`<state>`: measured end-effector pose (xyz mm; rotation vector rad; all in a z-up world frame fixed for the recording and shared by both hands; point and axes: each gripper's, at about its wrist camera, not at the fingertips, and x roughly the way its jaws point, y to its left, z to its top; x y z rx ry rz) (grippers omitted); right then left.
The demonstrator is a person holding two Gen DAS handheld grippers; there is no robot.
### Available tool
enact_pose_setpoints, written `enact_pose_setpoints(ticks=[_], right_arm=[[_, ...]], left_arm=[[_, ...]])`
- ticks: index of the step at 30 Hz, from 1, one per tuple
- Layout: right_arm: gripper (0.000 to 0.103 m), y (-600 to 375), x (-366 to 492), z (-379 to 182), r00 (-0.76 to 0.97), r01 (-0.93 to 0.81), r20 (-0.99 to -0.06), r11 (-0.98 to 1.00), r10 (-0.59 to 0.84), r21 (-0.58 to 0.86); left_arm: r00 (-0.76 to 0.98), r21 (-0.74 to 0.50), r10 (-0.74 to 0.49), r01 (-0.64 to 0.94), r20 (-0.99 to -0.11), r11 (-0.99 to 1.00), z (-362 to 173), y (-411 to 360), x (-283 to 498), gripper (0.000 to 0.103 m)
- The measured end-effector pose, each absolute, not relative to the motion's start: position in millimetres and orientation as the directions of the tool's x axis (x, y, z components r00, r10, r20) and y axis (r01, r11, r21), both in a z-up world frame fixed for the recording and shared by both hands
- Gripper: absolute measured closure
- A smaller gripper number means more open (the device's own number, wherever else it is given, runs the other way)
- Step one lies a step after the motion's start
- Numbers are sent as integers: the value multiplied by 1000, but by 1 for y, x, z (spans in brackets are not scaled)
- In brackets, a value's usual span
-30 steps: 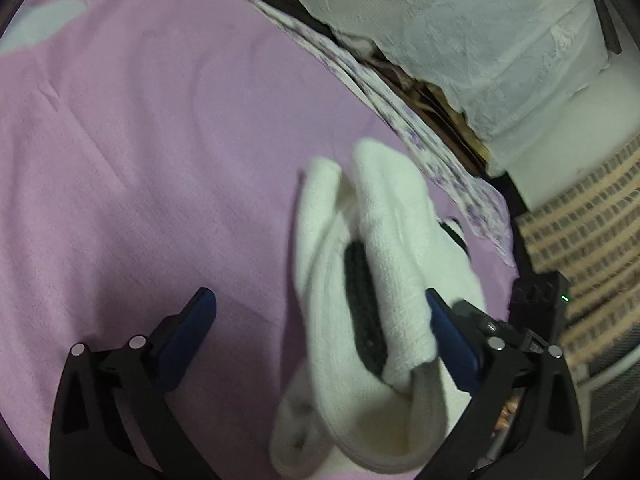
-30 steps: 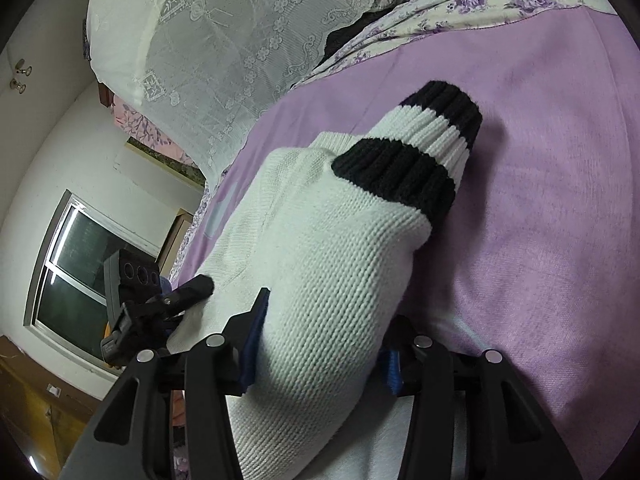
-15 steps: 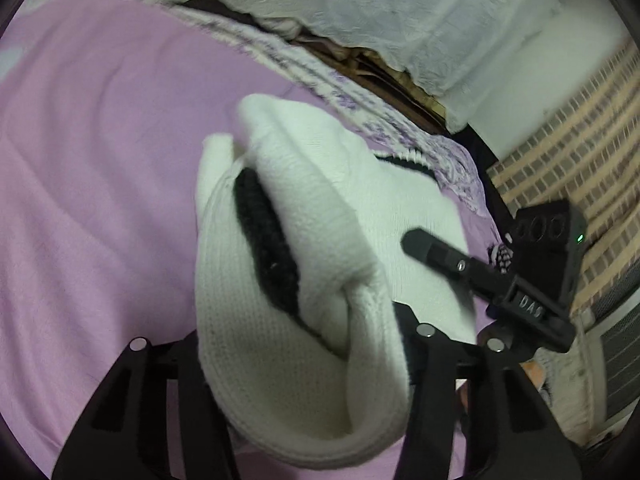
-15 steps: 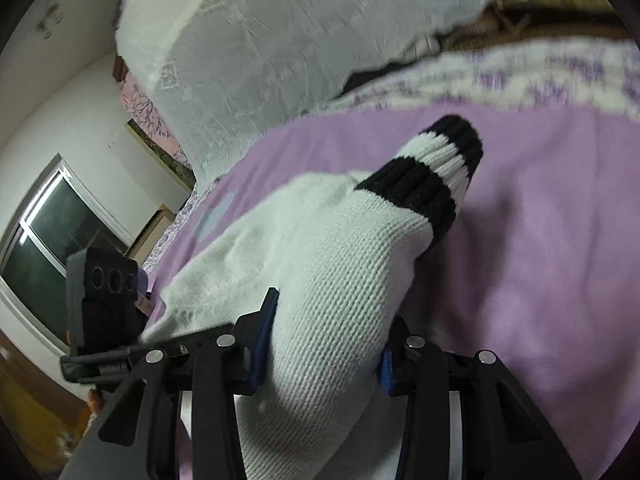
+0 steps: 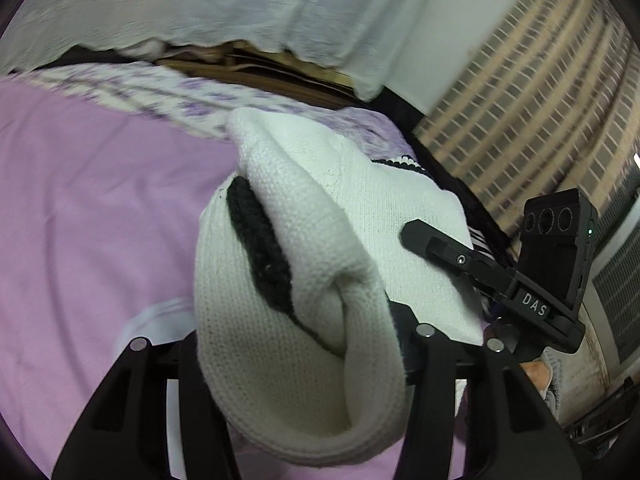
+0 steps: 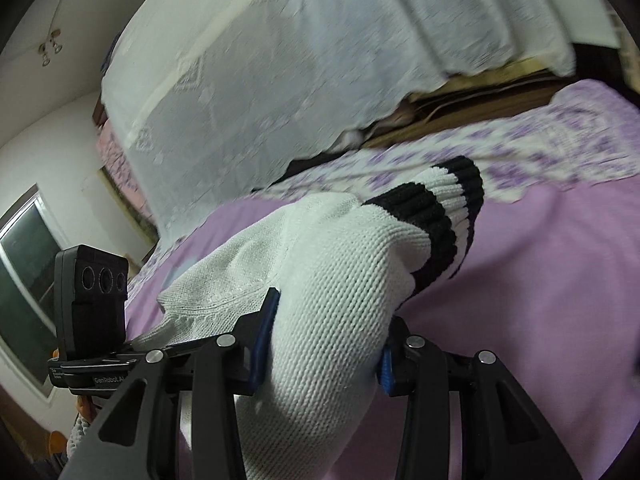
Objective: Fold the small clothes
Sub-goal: 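Lift and carry the sweater with both tools toward the striped garment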
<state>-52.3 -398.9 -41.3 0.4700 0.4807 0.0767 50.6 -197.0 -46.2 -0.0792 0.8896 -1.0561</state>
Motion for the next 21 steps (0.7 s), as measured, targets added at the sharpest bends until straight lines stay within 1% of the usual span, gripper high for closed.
enact_pose_setpoints(ticks=[10, 21], right_arm=[[61, -494, -131, -6, 928, 181, -372, 892, -15, 415], [61, -598, -216, 2, 921, 348, -326, 829, -214, 438]], left_arm=[[84, -426, -813, 818, -576, 387, -15, -314, 5, 54], [-34, -374, -805, 896, -593, 238, 5, -454, -54, 53]])
